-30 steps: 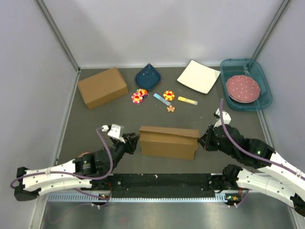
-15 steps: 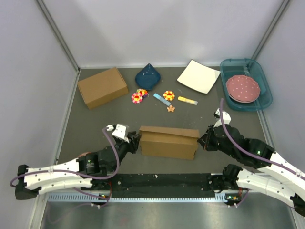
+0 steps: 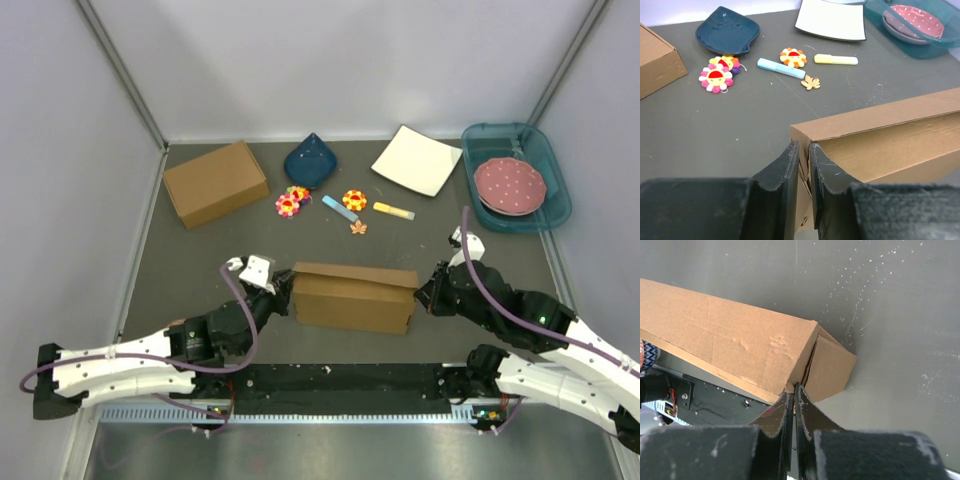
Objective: Fold the paper box
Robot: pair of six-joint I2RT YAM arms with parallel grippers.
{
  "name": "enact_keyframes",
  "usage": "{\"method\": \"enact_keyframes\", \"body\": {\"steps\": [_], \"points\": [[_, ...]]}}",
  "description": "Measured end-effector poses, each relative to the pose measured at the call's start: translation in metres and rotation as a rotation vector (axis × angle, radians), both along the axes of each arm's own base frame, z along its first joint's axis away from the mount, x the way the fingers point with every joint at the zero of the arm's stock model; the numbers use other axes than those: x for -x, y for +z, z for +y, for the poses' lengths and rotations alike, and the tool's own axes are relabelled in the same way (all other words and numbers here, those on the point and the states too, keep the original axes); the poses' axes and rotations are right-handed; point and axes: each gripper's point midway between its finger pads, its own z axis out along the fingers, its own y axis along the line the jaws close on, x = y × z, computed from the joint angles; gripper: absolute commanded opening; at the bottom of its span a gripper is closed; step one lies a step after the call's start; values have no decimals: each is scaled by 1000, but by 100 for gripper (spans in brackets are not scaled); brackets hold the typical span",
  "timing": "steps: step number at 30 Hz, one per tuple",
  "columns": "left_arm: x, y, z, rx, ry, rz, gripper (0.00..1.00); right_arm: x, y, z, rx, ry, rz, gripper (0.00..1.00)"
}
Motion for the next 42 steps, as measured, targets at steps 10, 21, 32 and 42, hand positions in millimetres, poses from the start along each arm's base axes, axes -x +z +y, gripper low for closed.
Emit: {"method": "enact_keyframes", "body": {"steps": [10, 21, 32, 42], "points": [[-2, -5, -3, -19, -5, 10, 0, 0, 0, 0, -4, 0, -3, 0], [-7, -16, -10, 6, 39, 54, 0, 0, 1, -3, -7, -8, -13, 0], [-10, -30, -14, 140, 108, 124, 0, 4, 3, -6, 1, 2, -3, 20], [-11, -30, -16, 160, 118, 135, 0, 4, 90, -16, -40, 45, -137, 0]]}}
